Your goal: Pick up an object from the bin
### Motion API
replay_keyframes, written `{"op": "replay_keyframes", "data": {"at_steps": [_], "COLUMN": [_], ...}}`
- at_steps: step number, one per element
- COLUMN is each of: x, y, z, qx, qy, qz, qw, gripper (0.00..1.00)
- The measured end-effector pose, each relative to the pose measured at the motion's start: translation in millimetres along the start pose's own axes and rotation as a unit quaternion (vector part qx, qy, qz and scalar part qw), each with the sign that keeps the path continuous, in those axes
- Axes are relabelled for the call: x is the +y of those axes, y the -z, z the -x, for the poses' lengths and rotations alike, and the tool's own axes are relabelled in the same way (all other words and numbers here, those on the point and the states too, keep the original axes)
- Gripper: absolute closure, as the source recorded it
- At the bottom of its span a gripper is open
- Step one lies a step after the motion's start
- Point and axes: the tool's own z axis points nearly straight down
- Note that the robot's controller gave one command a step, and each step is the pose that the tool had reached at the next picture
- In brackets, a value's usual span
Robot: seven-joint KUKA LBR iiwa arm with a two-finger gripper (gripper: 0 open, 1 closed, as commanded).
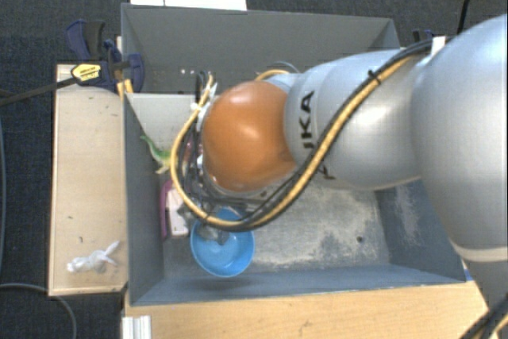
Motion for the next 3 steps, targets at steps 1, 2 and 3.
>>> {"op": "replay_keyframes", "data": {"at_steps": [1, 2, 3], "x": [-1.1, -2.9, -10.2], "y": [43.2, 72.8, 138.2], "z": [3.1, 3.3, 2.3], "qx": [-0.0044, -0.0003, -0.0032], "qy": [-0.002, -0.001, -0.002], "qz": [-0.002, 0.0, -0.001], "qw": [1.0, 1.0, 1.0], "gripper": [1.0, 1.0, 1.0]}}
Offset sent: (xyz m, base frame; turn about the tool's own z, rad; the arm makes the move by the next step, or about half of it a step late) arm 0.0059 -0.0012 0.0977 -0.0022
